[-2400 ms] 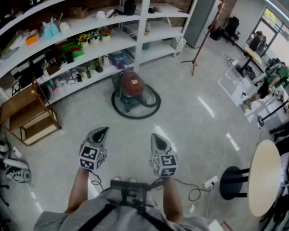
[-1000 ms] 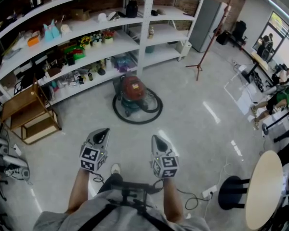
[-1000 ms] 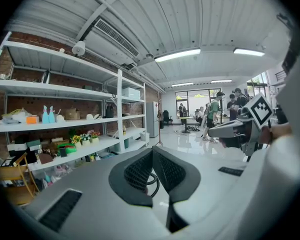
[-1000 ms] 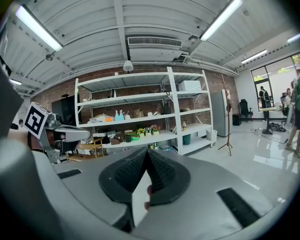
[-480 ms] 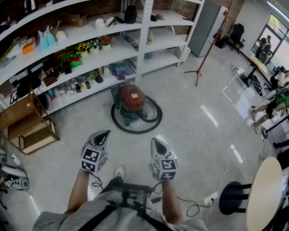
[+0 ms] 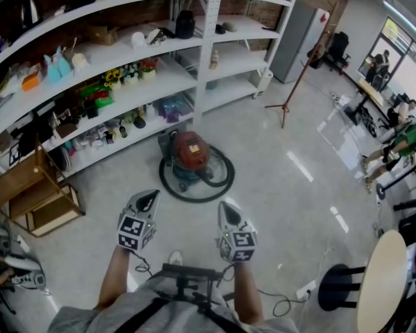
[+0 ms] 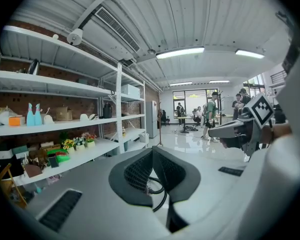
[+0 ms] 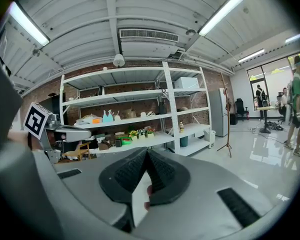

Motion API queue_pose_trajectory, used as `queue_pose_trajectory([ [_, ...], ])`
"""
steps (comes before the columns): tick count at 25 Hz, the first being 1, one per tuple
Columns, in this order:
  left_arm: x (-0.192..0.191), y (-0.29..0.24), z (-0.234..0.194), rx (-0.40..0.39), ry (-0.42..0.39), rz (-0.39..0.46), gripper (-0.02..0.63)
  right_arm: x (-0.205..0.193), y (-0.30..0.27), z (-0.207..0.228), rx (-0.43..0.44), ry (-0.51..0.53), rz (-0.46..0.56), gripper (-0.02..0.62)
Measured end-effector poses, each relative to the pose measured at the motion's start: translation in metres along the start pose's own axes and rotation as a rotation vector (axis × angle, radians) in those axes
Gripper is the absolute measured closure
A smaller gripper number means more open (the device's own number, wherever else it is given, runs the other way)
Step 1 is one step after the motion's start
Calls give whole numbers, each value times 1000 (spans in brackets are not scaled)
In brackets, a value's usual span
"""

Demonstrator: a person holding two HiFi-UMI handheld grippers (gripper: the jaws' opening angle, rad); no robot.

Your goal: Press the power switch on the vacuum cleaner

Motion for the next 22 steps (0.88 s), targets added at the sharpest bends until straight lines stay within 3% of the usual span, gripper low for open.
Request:
queue_pose_trajectory([
  [13, 10, -65, -62, -15, 8, 25, 598, 29, -77, 9, -35, 17, -2, 583],
  [22, 16, -91, -79, -11, 5, 39, 598, 38, -100, 19, -48, 30, 2, 583],
])
Point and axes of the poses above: the fingertips, and each gripper's own axes: y backward along the fingers, z to its right, x out of its top, the point moved 5 cm from there along y, backward along the fingers, and after that the axes turned 12 degrees about x, right-handed, at the moved point
